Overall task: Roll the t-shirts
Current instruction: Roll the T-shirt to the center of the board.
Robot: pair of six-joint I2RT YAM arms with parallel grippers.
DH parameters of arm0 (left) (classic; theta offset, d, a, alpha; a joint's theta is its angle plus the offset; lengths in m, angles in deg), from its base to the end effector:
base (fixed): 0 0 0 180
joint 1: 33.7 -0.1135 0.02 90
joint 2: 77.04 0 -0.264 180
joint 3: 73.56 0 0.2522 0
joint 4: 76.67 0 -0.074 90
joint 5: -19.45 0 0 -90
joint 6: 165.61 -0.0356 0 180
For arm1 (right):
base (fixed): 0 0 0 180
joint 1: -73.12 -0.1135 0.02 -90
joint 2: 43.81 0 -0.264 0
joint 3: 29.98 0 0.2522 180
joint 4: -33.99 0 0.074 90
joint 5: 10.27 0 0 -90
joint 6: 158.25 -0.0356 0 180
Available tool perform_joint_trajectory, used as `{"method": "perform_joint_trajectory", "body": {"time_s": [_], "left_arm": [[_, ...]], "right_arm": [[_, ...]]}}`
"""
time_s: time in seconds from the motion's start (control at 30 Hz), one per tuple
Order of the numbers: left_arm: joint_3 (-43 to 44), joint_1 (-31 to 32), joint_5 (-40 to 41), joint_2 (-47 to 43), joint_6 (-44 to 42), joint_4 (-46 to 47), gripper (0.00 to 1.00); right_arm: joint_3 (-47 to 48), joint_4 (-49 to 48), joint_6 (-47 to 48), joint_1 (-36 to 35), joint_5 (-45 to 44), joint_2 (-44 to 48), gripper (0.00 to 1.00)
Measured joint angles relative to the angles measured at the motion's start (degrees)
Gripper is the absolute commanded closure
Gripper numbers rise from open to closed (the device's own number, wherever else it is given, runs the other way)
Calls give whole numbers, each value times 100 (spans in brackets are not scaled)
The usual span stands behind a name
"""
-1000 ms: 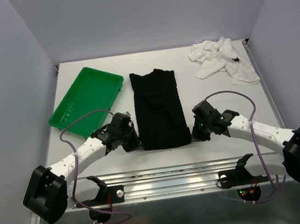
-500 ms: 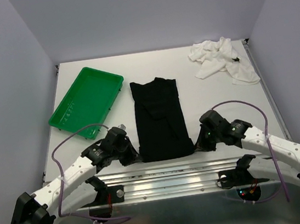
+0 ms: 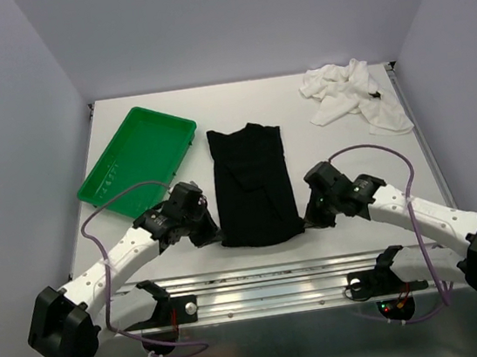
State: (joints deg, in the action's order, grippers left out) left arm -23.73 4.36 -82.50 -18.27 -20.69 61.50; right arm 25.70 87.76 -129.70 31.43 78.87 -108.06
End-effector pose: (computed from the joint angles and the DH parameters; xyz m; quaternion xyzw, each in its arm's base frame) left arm 0.1538 -0.1298 0.2158 -0.1028 0.9319 -0.3097 0.1588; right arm 0.1539 0.1363 0.2166 0.1684 0.9563 0.1827 0.1543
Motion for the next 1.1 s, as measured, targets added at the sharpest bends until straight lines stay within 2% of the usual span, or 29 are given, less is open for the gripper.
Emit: {"method": "perform_joint_trajectory", "body": {"time_s": [0.3, 0.57, 0.8, 0.9, 0.93, 0.97, 1.0, 1.03, 1.07, 1.1], "left_arm": [[706, -953, -149, 911, -791, 55, 100], [1687, -1228, -227, 2400, -1547, 402, 100], [2059, -1311, -177, 3193, -1862, 699, 100], [2109, -1351, -118, 3418, -1961, 774, 91], [2131, -1360, -105, 3480, -1993, 769, 84], [2170, -1370, -81, 3530, -2028, 769, 80], [2190, -1377, -35, 3547, -2057, 767, 72], [2201, -1379, 7, 3547, -2063, 752, 68], [2232, -1379, 52, 3545, -2109, 737, 64], [2269, -1379, 111, 3545, -2120, 702, 54]], "right_arm": [[894, 2, 433, 240, -210, -990, 99], [1696, -216, 1075, 787, -238, -2214, 96], [1985, -490, 1353, 1019, -240, -2826, 90], [2059, -590, 1397, 1097, -247, -2981, 83], [2090, -612, 1410, 1130, -262, -3034, 80], [2124, -623, 1429, 1147, -289, -3069, 70], [2168, -625, 1460, 1185, -321, -3095, 64], [2205, -625, 1484, 1207, -337, -3097, 57], [2243, -627, 1491, 1213, -367, -3097, 52], [2284, -625, 1530, 1220, -372, -3095, 51]]}}
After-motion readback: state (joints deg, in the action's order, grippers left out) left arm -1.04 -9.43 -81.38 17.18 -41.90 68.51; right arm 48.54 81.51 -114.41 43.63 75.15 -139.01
